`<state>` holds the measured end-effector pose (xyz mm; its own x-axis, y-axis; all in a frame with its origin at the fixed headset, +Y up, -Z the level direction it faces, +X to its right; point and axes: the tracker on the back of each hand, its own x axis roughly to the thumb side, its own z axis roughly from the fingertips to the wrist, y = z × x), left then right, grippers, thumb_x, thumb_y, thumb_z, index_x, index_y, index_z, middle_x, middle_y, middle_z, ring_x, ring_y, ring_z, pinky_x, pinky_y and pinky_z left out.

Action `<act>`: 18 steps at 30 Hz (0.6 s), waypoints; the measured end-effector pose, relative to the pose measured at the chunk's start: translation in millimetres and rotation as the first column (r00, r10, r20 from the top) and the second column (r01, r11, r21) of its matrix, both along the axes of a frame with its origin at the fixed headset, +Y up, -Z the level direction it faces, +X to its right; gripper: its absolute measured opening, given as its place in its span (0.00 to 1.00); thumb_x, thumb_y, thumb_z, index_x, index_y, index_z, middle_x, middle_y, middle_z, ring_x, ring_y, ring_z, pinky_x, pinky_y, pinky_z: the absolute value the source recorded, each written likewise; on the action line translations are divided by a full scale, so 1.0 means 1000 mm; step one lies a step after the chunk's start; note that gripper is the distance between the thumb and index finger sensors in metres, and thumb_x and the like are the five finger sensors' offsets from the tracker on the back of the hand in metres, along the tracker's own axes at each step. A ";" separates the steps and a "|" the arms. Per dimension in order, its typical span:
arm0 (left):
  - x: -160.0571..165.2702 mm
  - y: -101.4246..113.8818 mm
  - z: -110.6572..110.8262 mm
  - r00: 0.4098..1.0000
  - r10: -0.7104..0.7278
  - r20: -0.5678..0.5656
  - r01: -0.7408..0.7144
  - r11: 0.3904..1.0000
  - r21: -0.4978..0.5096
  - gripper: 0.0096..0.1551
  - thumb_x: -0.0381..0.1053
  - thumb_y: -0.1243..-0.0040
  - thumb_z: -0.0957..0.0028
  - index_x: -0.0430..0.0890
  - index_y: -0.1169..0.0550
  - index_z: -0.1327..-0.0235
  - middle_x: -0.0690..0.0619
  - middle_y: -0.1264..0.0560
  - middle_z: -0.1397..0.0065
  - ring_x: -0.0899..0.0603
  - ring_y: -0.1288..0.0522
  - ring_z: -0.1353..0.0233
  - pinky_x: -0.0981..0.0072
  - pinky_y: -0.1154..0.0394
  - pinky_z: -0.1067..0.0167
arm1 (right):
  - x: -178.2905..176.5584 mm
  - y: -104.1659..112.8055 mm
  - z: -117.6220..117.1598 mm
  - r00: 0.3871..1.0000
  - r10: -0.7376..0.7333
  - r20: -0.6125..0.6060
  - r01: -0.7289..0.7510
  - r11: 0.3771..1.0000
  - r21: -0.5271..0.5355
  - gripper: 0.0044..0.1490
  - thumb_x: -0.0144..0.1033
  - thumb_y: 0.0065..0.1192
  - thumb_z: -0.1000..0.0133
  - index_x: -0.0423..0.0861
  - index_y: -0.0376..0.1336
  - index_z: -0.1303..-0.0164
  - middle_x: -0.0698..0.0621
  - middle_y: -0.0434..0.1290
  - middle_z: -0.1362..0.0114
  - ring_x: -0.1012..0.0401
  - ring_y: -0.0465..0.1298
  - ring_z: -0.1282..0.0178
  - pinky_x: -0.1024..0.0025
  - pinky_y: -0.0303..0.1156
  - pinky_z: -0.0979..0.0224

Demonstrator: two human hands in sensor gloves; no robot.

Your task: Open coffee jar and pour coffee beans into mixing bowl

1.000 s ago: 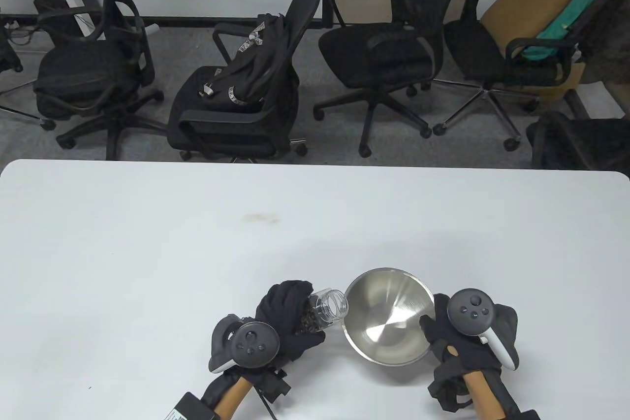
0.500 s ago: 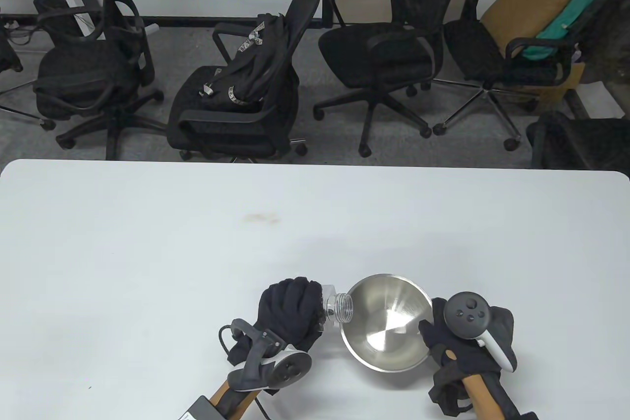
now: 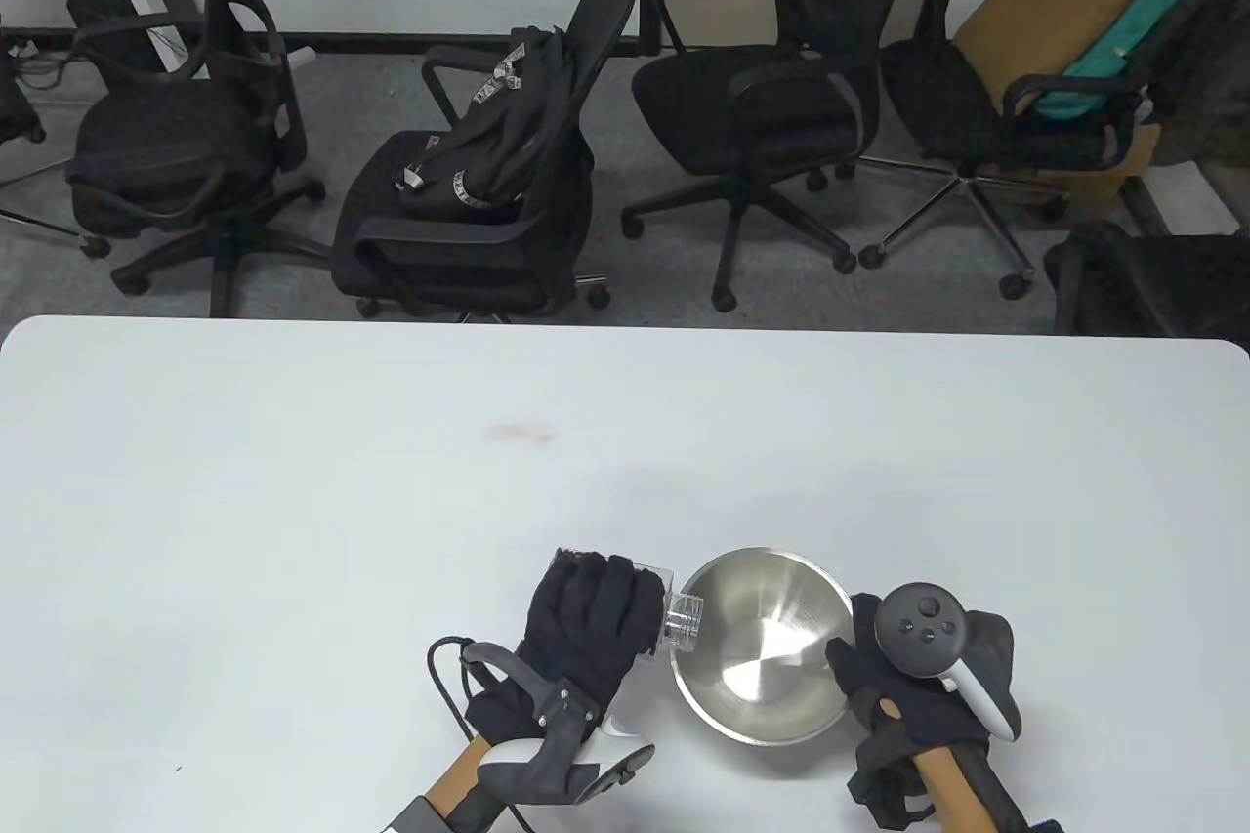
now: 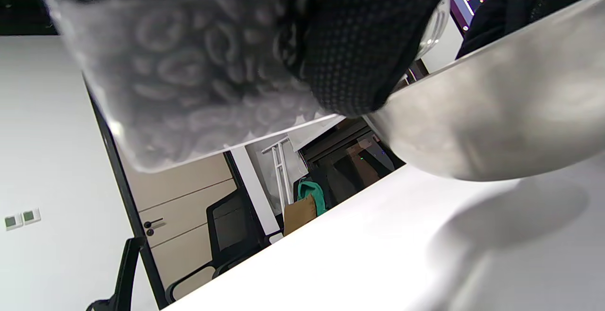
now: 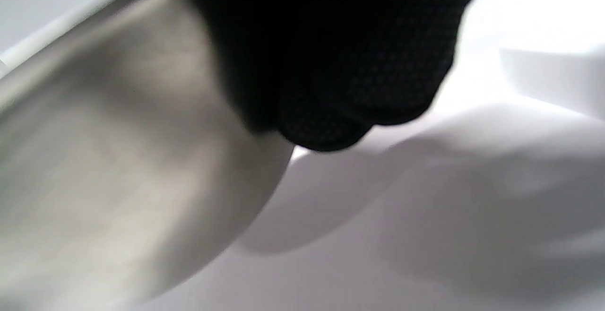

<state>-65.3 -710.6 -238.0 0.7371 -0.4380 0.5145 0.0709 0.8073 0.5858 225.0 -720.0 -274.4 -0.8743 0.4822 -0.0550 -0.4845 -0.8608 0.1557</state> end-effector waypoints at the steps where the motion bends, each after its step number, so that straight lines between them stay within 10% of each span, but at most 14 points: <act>1: 0.000 0.000 0.000 1.000 -0.007 0.002 0.007 1.000 0.006 0.55 0.52 0.20 0.49 0.39 0.40 0.17 0.34 0.42 0.21 0.29 0.38 0.24 0.32 0.39 0.26 | 0.000 0.000 0.000 1.000 0.000 -0.001 0.000 1.000 -0.001 0.26 0.17 0.67 0.34 0.38 0.57 0.29 0.43 0.77 0.39 0.66 0.84 0.53 0.74 0.85 0.49; 18: 0.008 0.000 0.007 0.987 -0.161 0.009 0.159 0.978 0.132 0.54 0.50 0.19 0.50 0.45 0.39 0.16 0.38 0.44 0.20 0.31 0.40 0.22 0.33 0.42 0.23 | -0.004 -0.001 0.001 1.000 -0.003 -0.024 0.003 1.000 -0.001 0.26 0.17 0.67 0.34 0.39 0.57 0.29 0.43 0.76 0.39 0.66 0.84 0.53 0.74 0.85 0.49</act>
